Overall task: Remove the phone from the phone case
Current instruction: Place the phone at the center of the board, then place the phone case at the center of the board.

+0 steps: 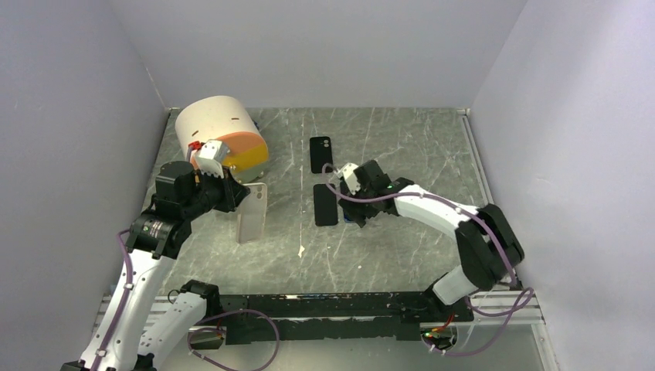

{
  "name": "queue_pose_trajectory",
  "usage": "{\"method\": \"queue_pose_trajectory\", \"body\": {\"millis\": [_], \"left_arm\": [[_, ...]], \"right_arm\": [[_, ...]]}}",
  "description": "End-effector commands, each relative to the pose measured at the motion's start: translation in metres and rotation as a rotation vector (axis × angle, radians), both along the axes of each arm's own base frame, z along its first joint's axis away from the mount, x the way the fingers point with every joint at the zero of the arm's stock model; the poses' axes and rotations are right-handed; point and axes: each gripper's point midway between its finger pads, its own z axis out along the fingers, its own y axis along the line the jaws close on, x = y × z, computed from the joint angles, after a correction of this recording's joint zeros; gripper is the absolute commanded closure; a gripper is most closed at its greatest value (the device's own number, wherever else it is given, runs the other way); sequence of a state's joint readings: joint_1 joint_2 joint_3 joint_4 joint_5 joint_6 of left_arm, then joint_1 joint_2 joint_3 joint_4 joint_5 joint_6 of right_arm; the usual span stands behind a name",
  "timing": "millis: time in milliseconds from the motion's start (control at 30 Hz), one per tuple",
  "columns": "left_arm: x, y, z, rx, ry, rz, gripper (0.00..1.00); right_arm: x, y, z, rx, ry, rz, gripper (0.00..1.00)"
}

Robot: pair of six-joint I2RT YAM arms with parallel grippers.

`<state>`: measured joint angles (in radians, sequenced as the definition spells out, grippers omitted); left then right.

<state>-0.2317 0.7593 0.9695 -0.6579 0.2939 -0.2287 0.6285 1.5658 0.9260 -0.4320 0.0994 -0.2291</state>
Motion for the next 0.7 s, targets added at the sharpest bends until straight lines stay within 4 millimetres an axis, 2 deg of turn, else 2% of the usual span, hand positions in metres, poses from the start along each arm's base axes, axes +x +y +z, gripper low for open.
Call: {"method": "queue_pose_trajectory", "body": {"millis": [0, 133, 333, 533, 667], "left_arm": [[0.004, -0.006, 0.014, -0.051, -0.048, -0.016, 0.98], [0.008, -0.008, 0.019, -0.113, -0.043, 0.018, 0.97], [0.014, -0.013, 0.027, -0.232, -0.06, 0.063, 0.98], [0.022, -0.018, 0.036, -0.345, -0.092, 0.09, 0.97], [0.025, -0.027, 0.043, -0.44, -0.104, 0.071, 0.97]], "right_arm": [[0.009, 0.026, 0.05, 0.297, -0.068, -0.056, 0.13], [0.005, 0.055, 0.084, 0.577, -0.102, -0.062, 0.12], [-0.011, 0.094, 0.125, 0.866, -0.092, 0.006, 0.1], [-0.045, 0.134, 0.173, 1.144, -0.105, 0.132, 0.11], [-0.066, 0.157, 0.194, 1.29, -0.046, 0.2, 0.12]]}}
